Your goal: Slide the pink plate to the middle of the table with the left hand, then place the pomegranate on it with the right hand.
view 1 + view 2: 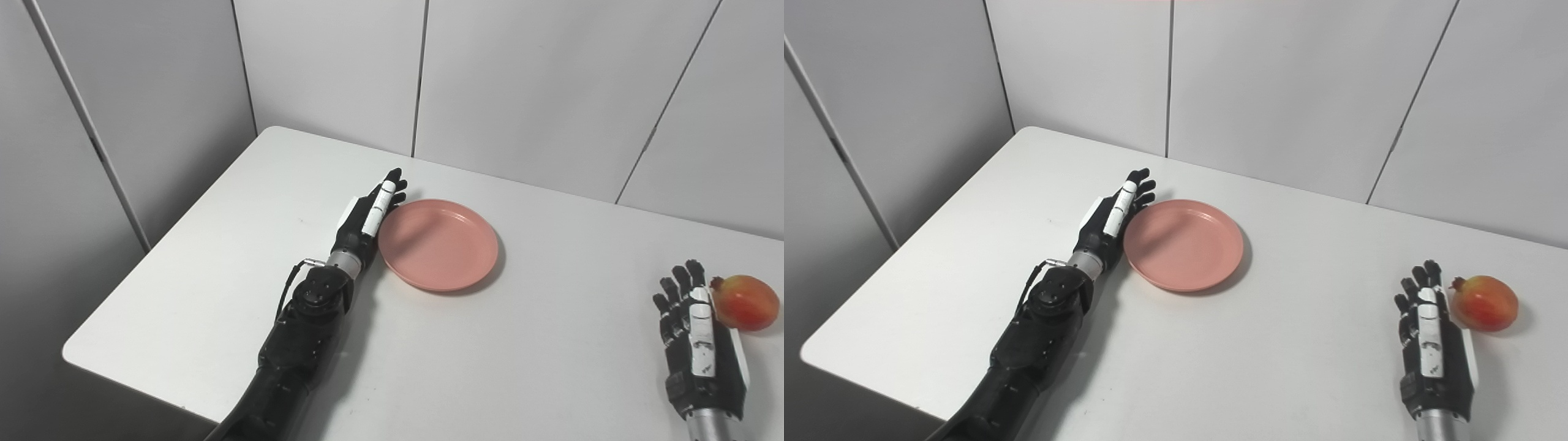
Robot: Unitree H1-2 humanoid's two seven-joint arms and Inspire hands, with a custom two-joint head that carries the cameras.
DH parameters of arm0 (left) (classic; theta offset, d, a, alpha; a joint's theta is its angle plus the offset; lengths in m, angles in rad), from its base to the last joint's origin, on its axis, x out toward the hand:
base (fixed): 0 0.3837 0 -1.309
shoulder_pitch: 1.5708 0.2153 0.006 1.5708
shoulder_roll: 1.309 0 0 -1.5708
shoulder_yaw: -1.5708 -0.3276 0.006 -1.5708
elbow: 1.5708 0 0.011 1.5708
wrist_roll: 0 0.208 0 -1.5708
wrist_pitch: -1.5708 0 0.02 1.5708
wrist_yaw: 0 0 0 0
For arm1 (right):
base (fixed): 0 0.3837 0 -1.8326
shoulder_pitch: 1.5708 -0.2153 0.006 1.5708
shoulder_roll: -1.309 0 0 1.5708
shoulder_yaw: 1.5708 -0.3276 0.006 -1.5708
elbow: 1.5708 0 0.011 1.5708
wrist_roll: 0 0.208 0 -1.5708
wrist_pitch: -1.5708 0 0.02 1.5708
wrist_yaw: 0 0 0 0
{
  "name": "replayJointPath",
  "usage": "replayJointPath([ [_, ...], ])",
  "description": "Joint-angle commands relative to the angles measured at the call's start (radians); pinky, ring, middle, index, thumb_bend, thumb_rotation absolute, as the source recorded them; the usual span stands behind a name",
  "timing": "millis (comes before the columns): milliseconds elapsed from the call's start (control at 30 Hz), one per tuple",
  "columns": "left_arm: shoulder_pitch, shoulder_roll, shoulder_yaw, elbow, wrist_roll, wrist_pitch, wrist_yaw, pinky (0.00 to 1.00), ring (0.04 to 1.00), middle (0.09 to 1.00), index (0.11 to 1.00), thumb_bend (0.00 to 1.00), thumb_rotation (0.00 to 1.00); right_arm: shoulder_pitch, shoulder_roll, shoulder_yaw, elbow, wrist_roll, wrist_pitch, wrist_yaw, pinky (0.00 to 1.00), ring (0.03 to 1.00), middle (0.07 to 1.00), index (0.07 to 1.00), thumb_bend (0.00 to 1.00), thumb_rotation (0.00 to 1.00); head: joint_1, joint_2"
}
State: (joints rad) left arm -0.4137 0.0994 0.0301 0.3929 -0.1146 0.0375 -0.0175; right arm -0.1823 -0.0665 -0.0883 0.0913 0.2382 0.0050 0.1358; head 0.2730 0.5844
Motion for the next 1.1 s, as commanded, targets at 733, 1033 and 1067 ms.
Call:
replayJointPath([
  [733, 0.022, -0.029, -0.061, -0.126, 0.049, -0.003, -0.077, 0.96, 0.970, 0.992, 0.989, 0.61, 1.00, -0.034, 0.058, 0.047, -0.063, -0.045, 0.025, -0.047, 1.00, 1.000, 1.000, 1.000, 0.66, 0.84, -0.278, 0.051],
  [1033, 0.044, -0.039, -0.081, -0.153, 0.067, 0.006, -0.084, 0.98, 0.984, 0.999, 0.990, 0.61, 1.00, -0.037, 0.073, 0.062, -0.063, -0.054, 0.014, -0.056, 1.00, 1.000, 1.000, 1.000, 0.64, 0.85, -0.336, 0.064],
  [1067, 0.045, -0.040, -0.082, -0.155, 0.067, 0.006, -0.083, 0.98, 0.985, 0.998, 0.990, 0.61, 1.00, -0.037, 0.075, 0.063, -0.063, -0.055, 0.013, -0.057, 1.00, 1.000, 1.000, 1.000, 0.65, 0.84, -0.336, 0.064],
])
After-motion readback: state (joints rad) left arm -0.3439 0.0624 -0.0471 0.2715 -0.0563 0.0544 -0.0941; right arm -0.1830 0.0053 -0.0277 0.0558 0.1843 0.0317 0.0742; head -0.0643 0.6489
